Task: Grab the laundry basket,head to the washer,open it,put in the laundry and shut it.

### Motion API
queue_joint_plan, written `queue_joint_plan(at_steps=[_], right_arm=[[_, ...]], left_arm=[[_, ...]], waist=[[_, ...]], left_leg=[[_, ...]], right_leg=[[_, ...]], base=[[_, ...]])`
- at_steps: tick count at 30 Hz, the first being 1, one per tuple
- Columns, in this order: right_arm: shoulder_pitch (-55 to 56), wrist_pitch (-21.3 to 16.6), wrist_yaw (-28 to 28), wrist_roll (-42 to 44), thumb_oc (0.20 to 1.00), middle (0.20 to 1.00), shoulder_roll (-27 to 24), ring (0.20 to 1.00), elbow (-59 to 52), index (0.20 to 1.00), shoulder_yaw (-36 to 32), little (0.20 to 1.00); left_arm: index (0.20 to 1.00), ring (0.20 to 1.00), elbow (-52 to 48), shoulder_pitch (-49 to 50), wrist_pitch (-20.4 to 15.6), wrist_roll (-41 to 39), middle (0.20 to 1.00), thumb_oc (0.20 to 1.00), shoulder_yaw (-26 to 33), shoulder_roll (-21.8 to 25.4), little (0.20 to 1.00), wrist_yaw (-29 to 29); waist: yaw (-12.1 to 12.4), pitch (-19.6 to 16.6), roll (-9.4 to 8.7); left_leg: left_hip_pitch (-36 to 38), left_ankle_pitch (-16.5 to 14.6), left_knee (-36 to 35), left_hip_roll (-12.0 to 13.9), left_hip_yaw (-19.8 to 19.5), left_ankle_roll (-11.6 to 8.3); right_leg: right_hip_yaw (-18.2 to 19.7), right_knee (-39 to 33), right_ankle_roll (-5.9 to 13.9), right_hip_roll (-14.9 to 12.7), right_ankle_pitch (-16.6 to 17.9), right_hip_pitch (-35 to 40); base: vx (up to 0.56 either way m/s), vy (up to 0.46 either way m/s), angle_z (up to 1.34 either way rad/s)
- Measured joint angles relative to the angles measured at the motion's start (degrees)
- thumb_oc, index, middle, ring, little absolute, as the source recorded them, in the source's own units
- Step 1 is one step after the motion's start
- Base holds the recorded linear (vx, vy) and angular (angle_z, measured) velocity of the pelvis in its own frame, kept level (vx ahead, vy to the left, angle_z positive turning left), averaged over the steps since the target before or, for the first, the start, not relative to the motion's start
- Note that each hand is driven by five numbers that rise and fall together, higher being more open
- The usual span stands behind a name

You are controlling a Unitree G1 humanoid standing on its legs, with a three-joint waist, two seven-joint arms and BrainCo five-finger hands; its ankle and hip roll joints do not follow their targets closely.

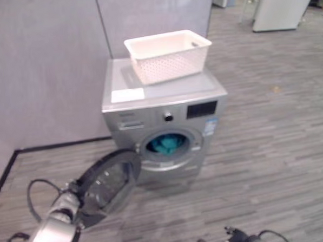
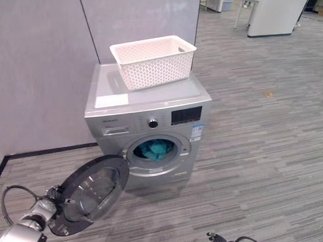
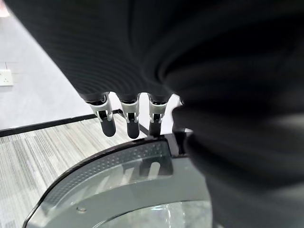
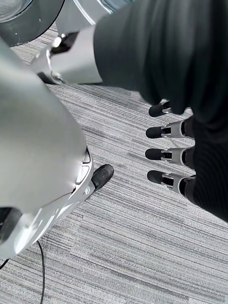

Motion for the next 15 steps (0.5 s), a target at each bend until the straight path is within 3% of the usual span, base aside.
queue_joint_plan(at_steps=[7, 9, 13, 15], right_arm=[[1.28, -0.25, -0.42, 0.09, 1.000, 1.000, -1.32, 1.000, -5.14, 1.000, 1.09, 1.000], [0.39, -0.23, -1.03, 0.10, 1.000, 1.000, -1.07, 1.000, -1.18, 1.000, 1.03, 1.000], [-1.84, -0.42, -1.89, 0.21, 1.000, 1.000, 0.34, 1.000, 2.92, 1.000, 0.99, 1.000], [-3.17, -0.72, -3.39, 0.35, 1.000, 1.000, 1.29, 1.000, 5.69, 1.000, 0.56, 1.000]], left_arm=[[1.000, 1.000, -0.72, -0.10, 0.72, 1.40, 1.000, 1.000, -3.65, -3.78, 1.000, -1.66], [1.000, 1.000, -4.74, 0.35, 0.61, 0.94, 1.000, 1.000, -6.47, -6.32, 1.000, -0.51], [1.000, 1.000, -8.66, 0.41, 0.31, -1.01, 1.000, 1.000, -9.04, -8.65, 1.000, 0.66], [1.000, 1.000, -16.64, 1.46, 0.56, -5.62, 1.000, 1.000, -15.40, -9.39, 1.000, 0.85]], waist=[[-0.74, 0.91, -1.34], [1.30, 1.29, -0.75], [2.33, 1.66, -0.59], [3.02, 1.85, -0.62]], left_leg=[[-3.46, 0.42, 0.09, -0.01, 0.16, -0.52], [-4.03, 0.23, 0.02, -0.42, 0.07, -0.20], [-6.57, 0.54, -0.11, -0.75, -0.20, 0.28], [-8.61, 1.38, -0.13, -1.36, -0.35, 1.39]], right_leg=[[0.98, 0.12, -1.24, 0.21, 1.44, -3.82], [0.72, 0.00, -0.44, -0.35, 0.94, -4.22], [1.19, 0.00, -0.05, -0.88, 0.90, -6.00], [1.59, 0.00, 0.53, -1.57, 1.28, -7.48]], base=[[-0.07, -0.029, -0.06], [-0.07, -0.009, 0.13], [-0.07, 0.002, 0.18], [-0.11, -0.013, 0.38]])
